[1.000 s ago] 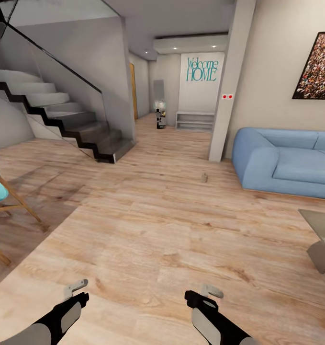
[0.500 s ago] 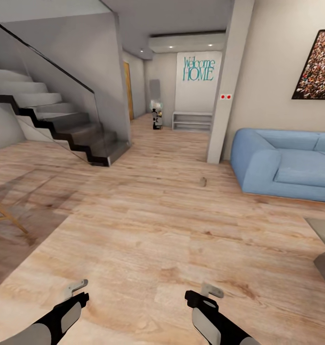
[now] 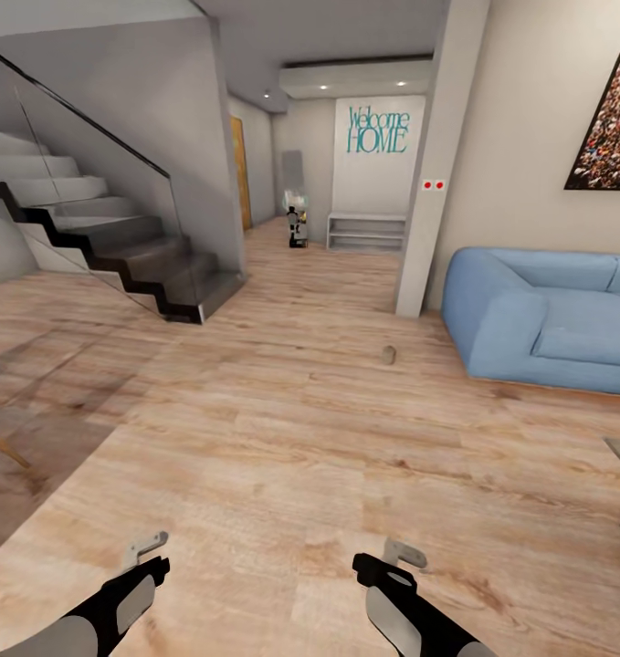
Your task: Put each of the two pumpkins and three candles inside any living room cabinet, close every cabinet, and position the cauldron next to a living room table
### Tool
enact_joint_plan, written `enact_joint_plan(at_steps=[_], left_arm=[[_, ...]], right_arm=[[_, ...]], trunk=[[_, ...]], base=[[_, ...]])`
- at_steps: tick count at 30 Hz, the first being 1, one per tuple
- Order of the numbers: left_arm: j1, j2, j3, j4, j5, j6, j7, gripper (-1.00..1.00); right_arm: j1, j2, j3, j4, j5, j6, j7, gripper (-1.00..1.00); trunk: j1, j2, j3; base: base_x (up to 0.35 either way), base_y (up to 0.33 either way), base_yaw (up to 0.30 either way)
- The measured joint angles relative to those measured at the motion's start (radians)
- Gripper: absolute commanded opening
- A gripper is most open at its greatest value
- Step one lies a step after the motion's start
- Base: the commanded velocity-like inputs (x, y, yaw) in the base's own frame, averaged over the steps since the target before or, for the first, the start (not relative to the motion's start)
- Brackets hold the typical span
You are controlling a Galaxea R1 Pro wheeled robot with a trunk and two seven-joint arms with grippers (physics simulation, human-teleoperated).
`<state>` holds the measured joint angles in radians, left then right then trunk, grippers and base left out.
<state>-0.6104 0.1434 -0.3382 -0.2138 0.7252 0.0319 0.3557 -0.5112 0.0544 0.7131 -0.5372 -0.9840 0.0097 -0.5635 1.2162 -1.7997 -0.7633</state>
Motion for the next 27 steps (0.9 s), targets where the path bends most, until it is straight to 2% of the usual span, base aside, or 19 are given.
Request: enact_joint_plan(at_steps=[13,27], left_arm=[[0.0,0.0,0.0,0.0,0.0,0.0,0.0,1.0],[0.0,0.0,0.0,0.0,0.0,0.0,0.0,1.0]], right_arm=[[0.0,0.0,0.0,0.0,0.001,-0.007,0.0,1.0],[0.0,0.0,-0.001,0.0,0.0,-0.007,0.0,1.0]], trunk=[[0.0,0.0,0.0],[0.0,0.0,0.0]], base=[[0.329,0.0,-0.017],[0.329,0.0,-0.255]])
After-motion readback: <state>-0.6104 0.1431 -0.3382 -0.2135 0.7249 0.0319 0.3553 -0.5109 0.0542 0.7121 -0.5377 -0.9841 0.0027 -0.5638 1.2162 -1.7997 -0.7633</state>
